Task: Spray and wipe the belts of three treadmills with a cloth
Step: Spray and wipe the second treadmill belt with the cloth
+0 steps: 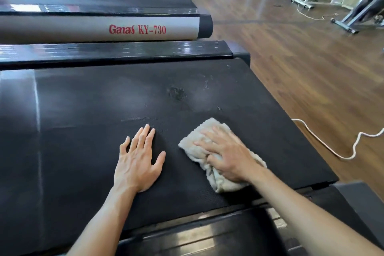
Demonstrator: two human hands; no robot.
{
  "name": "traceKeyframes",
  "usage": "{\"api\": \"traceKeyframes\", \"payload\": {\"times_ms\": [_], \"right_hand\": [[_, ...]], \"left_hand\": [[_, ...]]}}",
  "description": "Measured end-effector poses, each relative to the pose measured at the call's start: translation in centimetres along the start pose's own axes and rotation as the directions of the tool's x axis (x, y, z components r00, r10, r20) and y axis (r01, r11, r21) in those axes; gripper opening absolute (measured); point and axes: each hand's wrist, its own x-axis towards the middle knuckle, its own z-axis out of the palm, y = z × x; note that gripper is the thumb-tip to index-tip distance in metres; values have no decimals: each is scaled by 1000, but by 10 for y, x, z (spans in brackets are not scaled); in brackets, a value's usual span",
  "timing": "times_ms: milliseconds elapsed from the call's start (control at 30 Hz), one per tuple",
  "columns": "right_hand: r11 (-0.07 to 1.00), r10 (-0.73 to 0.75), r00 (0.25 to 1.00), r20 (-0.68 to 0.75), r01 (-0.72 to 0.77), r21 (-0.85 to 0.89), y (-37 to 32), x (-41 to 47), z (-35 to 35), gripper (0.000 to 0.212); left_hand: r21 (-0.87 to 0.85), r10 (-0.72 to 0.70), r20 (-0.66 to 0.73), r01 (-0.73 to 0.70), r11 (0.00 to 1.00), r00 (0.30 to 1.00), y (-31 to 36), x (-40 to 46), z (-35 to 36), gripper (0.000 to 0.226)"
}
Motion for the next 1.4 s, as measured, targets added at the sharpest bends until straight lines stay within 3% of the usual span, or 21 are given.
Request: {"api": "traceKeyframes", "payload": {"times_ms": [100, 167, 233, 367, 533, 600, 667, 767, 867, 967, 1033, 1100, 1267, 1333, 1400], "right_hand": [[978, 200, 980, 6, -199, -59, 14, 36, -12, 78], [968, 241, 970, 21, -238, -76, -4, 70, -12, 65], [980, 179, 984, 23, -176, -95, -25, 81, -4, 58], [1000, -4, 999, 37, 4, 4, -17, 30, 3, 71], [984, 172, 985, -1, -172, -56, 14, 58, -12, 76], [969, 213, 977, -13, -213, -123, -3, 91, -18, 61], [976, 145, 989, -1, -143, -162, -24, 107, -17, 50], [990, -2, 994, 106, 17, -139, -33, 85, -6, 74], [997, -39, 997, 72, 43, -57, -1, 59, -2, 79], [994, 67, 998, 10, -65, -88, 25, 77, -10, 74], [973, 177, 984, -20, -178, -145, 16, 105, -12, 57], [971, 183, 981, -65, -191, -142, -7, 125, -13, 49], [996, -8, 998, 63, 13, -88, -20, 89, -6, 82], [996, -7, 998, 58, 12, -87, 9, 73, -6, 83], [990, 96, 995, 38, -91, -110, 34, 76, -13, 82]], "left_hand": [[1, 1, -6, -1, 1000, 1000, 1, 0, 1, 84], [0, 6, -4, -6, 1000, 1000, 0, 2, 1, 84], [-2, 4, 1, -4, 1000, 1000, 2, 1, 0, 85], [-9, 3, -4, -3, 1000, 1000, 1, 2, 1, 85], [5, 11, -9, -10, 1000, 1000, -1, 1, 3, 83], [9, 14, -5, -14, 1000, 1000, 0, 2, 3, 84], [5, 9, -6, -9, 1000, 1000, 2, 3, 2, 85], [7, 13, -1, -13, 1000, 1000, 1, 4, 4, 85], [17, 4, -10, -3, 1000, 1000, 0, 2, 4, 84], [15, 1, 6, -1, 1000, 1000, 0, 1, 3, 84], [22, 0, 18, -1, 1000, 1000, 0, 1, 3, 84], [19, 8, 22, -8, 1000, 1000, 0, 2, 2, 85], [0, 6, 9, -6, 1000, 1000, 0, 3, 1, 84], [1, 3, 11, -3, 1000, 1000, 1, 2, 1, 84], [14, 9, 14, -9, 1000, 1000, 2, 1, 1, 84]]}}
